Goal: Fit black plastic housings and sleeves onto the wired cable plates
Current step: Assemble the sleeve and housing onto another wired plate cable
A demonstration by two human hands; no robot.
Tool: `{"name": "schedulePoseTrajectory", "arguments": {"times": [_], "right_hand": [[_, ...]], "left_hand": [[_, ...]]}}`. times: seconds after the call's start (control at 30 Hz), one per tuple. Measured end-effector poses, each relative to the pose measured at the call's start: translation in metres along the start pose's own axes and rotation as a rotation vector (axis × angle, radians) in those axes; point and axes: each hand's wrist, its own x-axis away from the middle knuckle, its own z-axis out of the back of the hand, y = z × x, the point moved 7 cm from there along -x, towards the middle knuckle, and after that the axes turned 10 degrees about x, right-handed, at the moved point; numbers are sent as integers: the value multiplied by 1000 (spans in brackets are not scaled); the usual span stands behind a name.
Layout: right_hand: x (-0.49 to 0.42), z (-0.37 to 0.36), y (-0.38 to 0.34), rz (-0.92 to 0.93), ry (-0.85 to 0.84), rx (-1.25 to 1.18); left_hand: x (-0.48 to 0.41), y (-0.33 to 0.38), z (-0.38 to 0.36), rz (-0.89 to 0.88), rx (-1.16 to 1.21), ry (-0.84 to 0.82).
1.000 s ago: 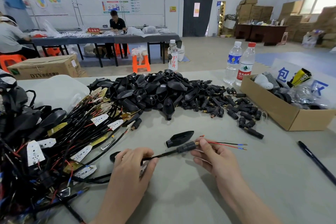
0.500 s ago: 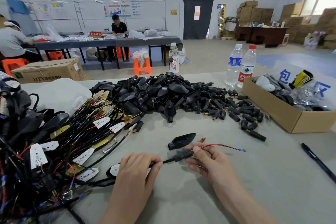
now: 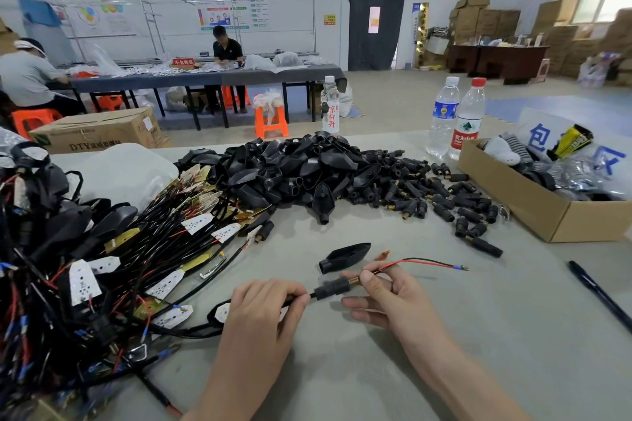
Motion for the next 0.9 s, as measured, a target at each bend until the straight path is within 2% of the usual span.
{"name": "schedulePoseTrajectory", "arguments": {"times": [0.33,0.5,0.73,0.9], "right_hand": [[-6,20,-5,31,202,-73],[-3,10,-6,43,140,-56],[3,-5,-4,45,41,35],[4,-5,-4,33,58,61]], "left_hand": [[0,-8,-7,0,-34,-62],[2,-8,-4,9,-48,-52],[3,-5,-1,-45,-117,45],[2,-4,-3,-41,-107,36]]}}
